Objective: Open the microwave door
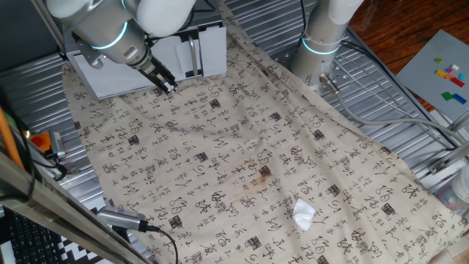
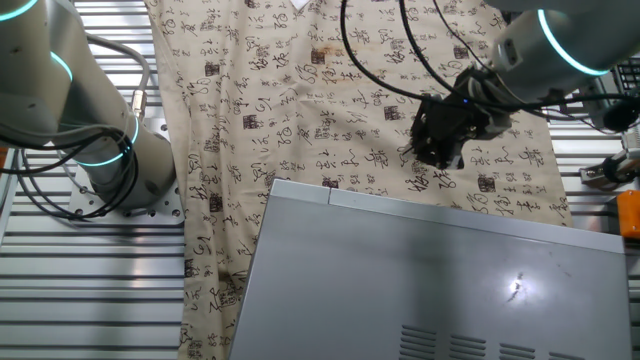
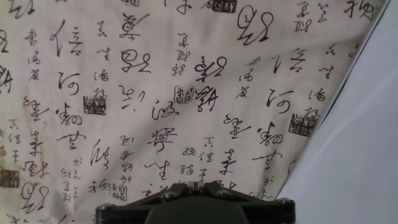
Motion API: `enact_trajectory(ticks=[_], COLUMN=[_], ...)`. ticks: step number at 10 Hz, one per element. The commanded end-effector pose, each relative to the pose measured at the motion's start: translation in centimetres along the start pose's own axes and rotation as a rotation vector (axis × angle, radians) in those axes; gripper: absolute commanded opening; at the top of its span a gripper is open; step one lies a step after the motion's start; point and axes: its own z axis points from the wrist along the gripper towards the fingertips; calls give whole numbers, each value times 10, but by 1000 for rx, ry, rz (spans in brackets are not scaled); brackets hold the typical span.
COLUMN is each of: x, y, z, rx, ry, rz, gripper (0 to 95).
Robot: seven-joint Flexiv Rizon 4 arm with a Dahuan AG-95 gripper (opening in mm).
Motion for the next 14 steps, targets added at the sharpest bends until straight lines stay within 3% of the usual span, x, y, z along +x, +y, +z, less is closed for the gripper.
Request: enact_trajectory(ticks=[1,6,8,10,14], x=[1,1,13,34,56], y=[-2,-2,-12,-32,-39], z=[-1,-1,2,6,17], rx=[-2,-1,27,21,25], ry=[-2,5,14,24,25], rz=[-3,-9,-27,-50,-53], gripper=[0,0,0,0,0])
